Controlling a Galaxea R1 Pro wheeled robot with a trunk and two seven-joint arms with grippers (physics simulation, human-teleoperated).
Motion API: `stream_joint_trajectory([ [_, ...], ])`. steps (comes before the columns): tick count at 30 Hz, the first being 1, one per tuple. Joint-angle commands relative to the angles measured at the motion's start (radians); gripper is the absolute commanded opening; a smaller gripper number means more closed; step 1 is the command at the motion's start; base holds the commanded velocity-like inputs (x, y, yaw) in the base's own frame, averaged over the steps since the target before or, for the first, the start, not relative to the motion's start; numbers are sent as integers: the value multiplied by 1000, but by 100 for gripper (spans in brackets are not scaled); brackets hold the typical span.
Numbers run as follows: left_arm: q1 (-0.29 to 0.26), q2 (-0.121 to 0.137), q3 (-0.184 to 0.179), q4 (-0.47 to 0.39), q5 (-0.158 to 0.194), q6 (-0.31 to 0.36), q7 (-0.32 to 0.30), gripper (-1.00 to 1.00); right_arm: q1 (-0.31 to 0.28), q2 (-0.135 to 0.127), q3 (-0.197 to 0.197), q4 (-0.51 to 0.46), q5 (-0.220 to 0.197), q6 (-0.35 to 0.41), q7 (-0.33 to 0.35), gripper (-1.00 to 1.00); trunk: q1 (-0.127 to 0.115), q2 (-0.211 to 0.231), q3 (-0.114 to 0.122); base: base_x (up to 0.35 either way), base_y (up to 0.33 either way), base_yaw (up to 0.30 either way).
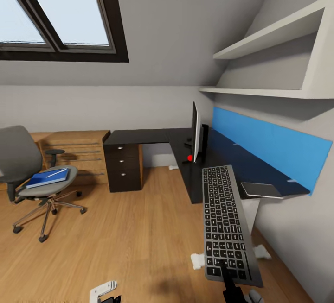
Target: In the bedroom, organize the workspace by keeping the computer under the desk, ensuring the monitor is on the desk, placing the keyboard on the desk next to the monitor, placing the mouse on the desk next to the keyboard, moving the folder from the swivel chair onto the desk next to the mouse, stacking the notebook on top of the folder with the pen on top of the notebook, and positioning the swivel chair next to the desk.
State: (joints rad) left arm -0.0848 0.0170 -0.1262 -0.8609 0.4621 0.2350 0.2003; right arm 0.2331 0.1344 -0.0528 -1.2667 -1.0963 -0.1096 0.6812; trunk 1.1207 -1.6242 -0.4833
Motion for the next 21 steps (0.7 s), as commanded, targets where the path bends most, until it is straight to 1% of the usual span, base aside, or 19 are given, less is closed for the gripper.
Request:
stream_joint_trajectory([
  [1,-1,1,-6,-1,10,2,10,100,0,1,-1,0,-8,3,8,-100,0,-1,0,0,0,253],
  [21,-1,1,-6,-1,10,1,8,100,0,2,-1,11,-7,4,6,-100,0,-1,14,0,0,249],
])
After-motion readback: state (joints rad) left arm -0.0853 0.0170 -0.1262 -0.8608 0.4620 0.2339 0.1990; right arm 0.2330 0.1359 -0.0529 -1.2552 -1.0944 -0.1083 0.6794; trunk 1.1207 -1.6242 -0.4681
